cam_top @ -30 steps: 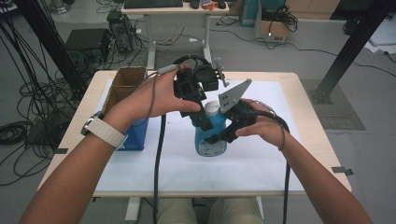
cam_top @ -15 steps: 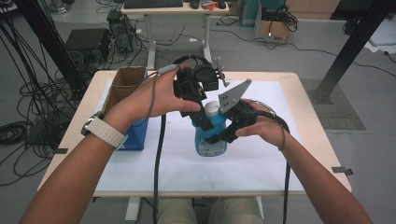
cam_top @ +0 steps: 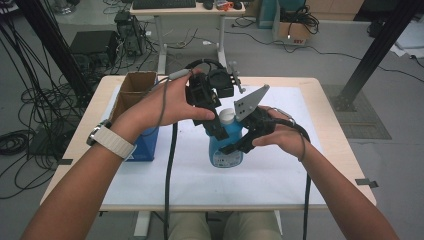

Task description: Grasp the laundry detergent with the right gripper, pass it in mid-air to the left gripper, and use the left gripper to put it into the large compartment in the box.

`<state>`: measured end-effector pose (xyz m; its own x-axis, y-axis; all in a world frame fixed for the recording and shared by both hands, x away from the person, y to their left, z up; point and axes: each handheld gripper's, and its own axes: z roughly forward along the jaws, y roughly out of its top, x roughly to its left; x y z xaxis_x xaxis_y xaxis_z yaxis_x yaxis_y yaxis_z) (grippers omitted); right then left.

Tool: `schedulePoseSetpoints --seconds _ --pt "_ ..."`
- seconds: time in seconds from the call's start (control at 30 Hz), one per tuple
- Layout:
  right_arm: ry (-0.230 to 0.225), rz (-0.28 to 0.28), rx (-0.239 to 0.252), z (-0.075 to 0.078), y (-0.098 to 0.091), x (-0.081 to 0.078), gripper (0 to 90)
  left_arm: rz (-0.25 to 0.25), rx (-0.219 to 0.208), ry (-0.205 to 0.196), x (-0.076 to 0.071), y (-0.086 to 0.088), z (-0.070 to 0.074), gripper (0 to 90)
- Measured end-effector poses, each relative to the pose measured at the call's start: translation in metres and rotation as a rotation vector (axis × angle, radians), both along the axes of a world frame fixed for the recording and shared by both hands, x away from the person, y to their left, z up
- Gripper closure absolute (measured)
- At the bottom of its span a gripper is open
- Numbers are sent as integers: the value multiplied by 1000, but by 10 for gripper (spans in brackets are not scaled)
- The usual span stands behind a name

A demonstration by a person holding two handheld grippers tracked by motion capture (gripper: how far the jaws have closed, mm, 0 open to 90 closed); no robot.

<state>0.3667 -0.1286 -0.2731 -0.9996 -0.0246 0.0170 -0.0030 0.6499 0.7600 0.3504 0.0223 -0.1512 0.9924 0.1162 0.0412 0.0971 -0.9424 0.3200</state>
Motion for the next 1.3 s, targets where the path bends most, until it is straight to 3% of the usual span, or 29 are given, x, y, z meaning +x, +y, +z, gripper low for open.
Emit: schedulePoseSetpoints --seconds 1.3 --pt "6 1 -3 0 0 0 434 2 -3 -3 1 0 -3 60"
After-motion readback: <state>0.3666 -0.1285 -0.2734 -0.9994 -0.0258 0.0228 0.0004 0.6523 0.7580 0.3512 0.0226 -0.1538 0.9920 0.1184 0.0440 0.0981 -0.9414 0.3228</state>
